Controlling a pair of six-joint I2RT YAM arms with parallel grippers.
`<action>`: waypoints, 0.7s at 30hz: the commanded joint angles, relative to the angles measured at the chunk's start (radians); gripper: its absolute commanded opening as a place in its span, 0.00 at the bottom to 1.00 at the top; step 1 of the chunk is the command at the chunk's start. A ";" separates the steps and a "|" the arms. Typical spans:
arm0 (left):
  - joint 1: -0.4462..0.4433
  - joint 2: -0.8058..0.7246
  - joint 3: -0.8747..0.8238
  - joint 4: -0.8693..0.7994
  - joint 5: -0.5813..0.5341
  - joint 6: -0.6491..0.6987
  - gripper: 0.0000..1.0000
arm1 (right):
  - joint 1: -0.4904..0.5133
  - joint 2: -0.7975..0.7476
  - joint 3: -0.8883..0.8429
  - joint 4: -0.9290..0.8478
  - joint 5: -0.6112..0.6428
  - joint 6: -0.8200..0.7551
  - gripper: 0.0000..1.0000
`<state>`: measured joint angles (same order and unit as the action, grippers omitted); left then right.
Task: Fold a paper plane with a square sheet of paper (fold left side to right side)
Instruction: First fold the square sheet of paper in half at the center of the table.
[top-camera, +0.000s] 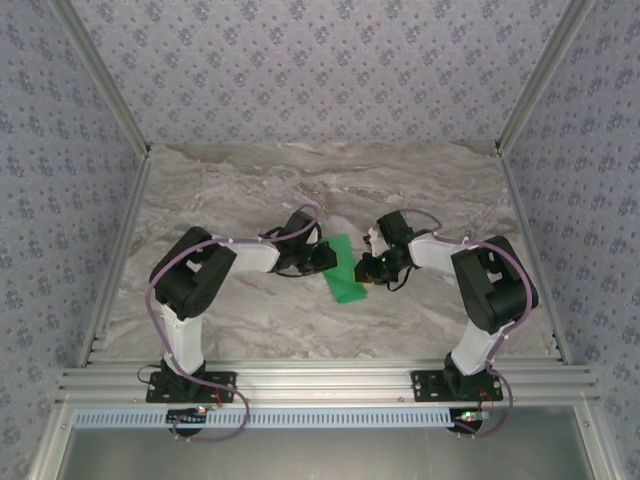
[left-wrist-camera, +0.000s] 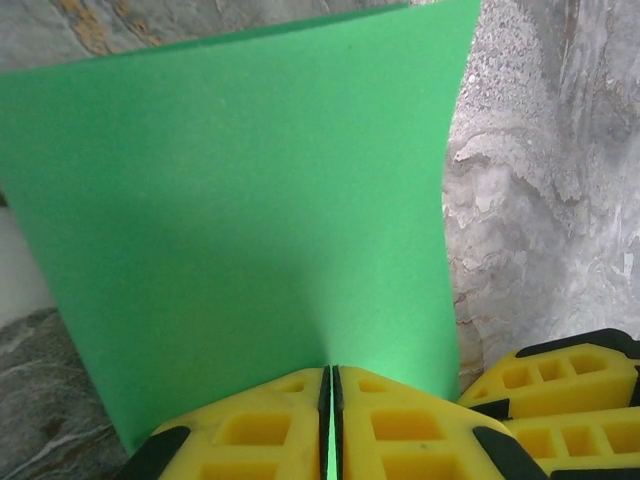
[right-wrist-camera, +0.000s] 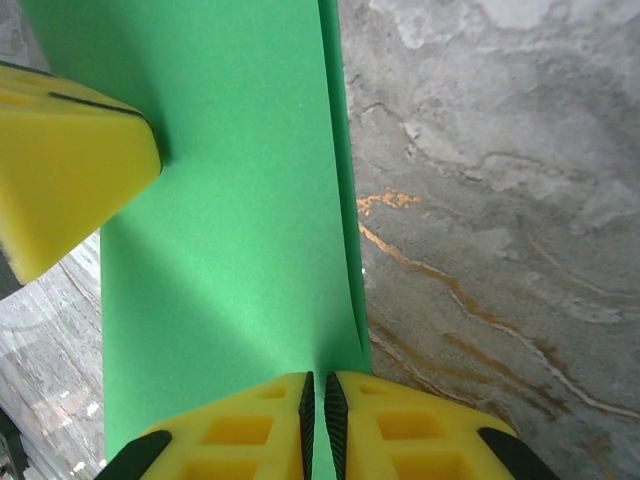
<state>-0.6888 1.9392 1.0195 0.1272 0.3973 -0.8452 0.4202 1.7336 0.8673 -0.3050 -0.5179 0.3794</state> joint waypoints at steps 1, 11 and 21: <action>0.041 -0.001 -0.035 -0.041 -0.055 0.041 0.12 | 0.012 0.066 -0.019 -0.095 0.110 -0.027 0.15; 0.146 -0.082 -0.059 -0.069 -0.051 0.103 0.13 | 0.014 0.070 -0.012 -0.117 0.131 -0.033 0.15; 0.102 -0.114 -0.067 0.089 0.076 0.112 0.10 | 0.016 0.069 -0.004 -0.118 0.128 -0.033 0.15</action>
<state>-0.5533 1.8381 0.9344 0.1490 0.4152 -0.7586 0.4309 1.7447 0.8875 -0.3191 -0.5068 0.3679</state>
